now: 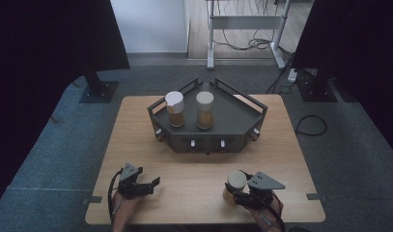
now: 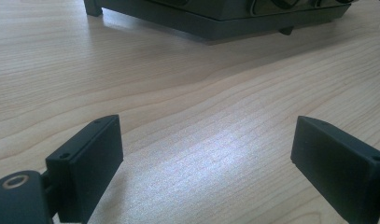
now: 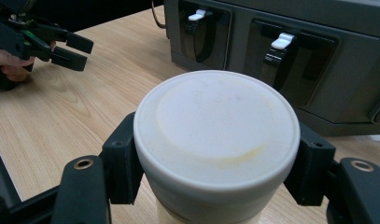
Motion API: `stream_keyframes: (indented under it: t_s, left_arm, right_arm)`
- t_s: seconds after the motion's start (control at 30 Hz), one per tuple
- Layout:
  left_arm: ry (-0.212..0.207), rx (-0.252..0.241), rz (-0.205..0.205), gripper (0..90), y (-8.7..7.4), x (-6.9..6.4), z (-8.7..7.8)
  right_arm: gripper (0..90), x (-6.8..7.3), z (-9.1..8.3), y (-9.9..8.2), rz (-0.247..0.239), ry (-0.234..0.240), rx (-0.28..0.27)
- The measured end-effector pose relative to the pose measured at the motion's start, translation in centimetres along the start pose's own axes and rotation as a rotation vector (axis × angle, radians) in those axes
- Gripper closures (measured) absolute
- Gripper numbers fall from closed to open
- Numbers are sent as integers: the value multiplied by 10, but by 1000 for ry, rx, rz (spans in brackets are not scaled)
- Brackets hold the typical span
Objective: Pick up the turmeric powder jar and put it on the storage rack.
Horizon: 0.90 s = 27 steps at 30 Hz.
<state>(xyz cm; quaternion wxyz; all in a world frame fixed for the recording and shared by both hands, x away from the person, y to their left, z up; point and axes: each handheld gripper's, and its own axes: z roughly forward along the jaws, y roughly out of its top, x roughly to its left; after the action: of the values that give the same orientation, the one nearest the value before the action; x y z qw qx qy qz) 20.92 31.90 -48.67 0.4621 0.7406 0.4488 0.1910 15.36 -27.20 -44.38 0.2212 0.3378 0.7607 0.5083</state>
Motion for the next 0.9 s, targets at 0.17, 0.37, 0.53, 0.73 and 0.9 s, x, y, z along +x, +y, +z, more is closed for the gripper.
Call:
stream_keyframes:
  t_s: [0.17, 0.37, 0.53, 0.73, 0.9]
  left_arm:
    - [-1, 0, 1, 85, 0, 0, 0]
    - [0, -1, 1, 85, 0, 0, 0]
    - [-1, 0, 1, 85, 0, 0, 0]
    - [0, 1, 3, 85, 0, 0, 0]
    - [-1, 2, 3, 85, 1, 0, 0]
  right_arm:
    - [331, 0, -1, 4, 0, 0, -5]
    - [331, 2, -4, 10, -16, -2, -19]
    - [331, 2, -6, 15, -27, -7, -25]
    - [331, 3, -8, 21, -39, -15, -39]
    - [331, 2, -10, 27, -46, -16, -45]
